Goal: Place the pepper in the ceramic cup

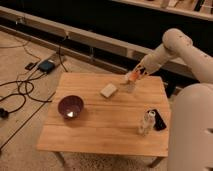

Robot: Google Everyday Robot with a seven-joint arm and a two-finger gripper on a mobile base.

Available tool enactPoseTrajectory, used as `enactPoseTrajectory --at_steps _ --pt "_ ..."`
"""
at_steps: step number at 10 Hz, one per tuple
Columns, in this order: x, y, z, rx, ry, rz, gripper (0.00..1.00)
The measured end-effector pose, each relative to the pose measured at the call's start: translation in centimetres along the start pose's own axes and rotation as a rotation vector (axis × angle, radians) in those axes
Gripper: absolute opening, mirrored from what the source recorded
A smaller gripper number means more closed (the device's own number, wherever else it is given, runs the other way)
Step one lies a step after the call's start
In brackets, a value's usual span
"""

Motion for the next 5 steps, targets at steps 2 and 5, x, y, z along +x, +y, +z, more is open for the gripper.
enactPoseTrajectory --at_steps 2,5 --pt "0.0 0.0 0.0 -0.001 0.001 0.002 0.0" --pt "1.3 0.9 0.4 -0.037 0.078 0.084 0.0"
